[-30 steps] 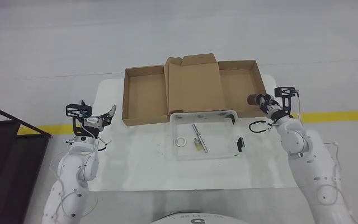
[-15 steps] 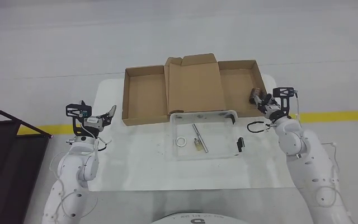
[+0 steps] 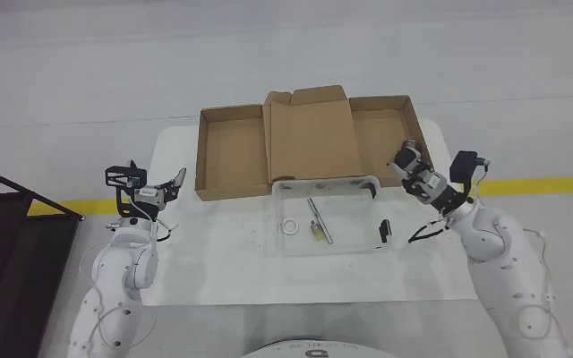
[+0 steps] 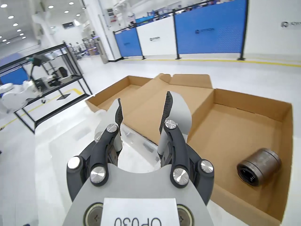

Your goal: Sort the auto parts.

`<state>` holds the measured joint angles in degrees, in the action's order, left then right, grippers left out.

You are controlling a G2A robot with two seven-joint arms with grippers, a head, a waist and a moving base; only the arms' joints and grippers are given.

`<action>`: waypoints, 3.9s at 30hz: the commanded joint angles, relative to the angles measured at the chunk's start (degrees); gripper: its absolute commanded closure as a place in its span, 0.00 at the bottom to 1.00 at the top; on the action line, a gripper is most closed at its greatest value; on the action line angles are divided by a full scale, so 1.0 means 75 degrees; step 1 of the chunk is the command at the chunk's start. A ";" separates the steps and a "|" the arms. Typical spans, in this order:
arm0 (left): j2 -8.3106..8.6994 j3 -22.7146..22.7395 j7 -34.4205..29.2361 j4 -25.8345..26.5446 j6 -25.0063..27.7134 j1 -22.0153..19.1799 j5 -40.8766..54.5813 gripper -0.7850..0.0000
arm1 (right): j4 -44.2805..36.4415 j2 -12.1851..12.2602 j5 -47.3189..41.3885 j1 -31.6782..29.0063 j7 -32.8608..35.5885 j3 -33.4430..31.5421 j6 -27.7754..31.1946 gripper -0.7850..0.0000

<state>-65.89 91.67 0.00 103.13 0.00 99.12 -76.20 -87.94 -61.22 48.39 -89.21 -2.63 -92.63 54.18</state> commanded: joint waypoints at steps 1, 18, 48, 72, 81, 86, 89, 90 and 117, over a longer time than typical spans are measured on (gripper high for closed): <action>0.0000 0.0000 0.0000 0.0000 0.0000 0.0000 0.0000 0.00 | 0.0045 0.0000 0.0250 0.0077 -0.0252 0.0045 0.0413 0.56; 0.0007 -0.0786 -0.0041 0.1030 0.0860 0.0172 -0.1057 0.00 | -0.0003 0.0038 0.0894 0.0075 -0.0925 0.0125 0.0510 0.00; -0.0028 -0.3635 -0.3516 0.2767 0.3649 -0.0902 -0.1019 0.00 | -0.0003 0.0038 0.0894 0.0075 -0.0925 0.0125 0.0510 0.00; -0.0797 -0.6222 -0.6423 -0.0499 0.3330 -0.4205 -0.0738 0.12 | -0.0003 0.0038 0.0894 0.0075 -0.0925 0.0125 0.0510 0.00; -0.0967 -0.6707 -0.7087 -0.0963 0.3075 -0.4587 -0.1162 0.43 | -0.0003 0.0038 0.0894 0.0075 -0.0925 0.0125 0.0510 0.00; -0.0952 -0.6724 -0.7259 -0.0853 0.3192 -0.4489 -0.1340 0.35 | -0.0003 0.0038 0.0894 0.0075 -0.0925 0.0125 0.0510 0.00; -0.0915 -0.6665 -0.7371 -0.0738 0.3275 -0.4385 -0.1495 0.36 | -0.0003 0.0038 0.0894 0.0075 -0.0925 0.0125 0.0510 0.00; -0.0903 -0.6639 -0.7390 -0.0694 0.3281 -0.4344 -0.1530 0.38 | -0.0003 0.0038 0.0894 0.0075 -0.0925 0.0125 0.0510 0.00; -0.1170 -0.6989 -0.7037 -0.1674 0.3631 -0.4645 0.0220 0.51 | -0.0003 0.0038 0.0894 0.0075 -0.0925 0.0125 0.0510 0.00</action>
<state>-74.48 39.53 -52.81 91.14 27.26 64.62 -75.29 -87.96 -60.94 55.10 -88.65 -9.56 -91.69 58.00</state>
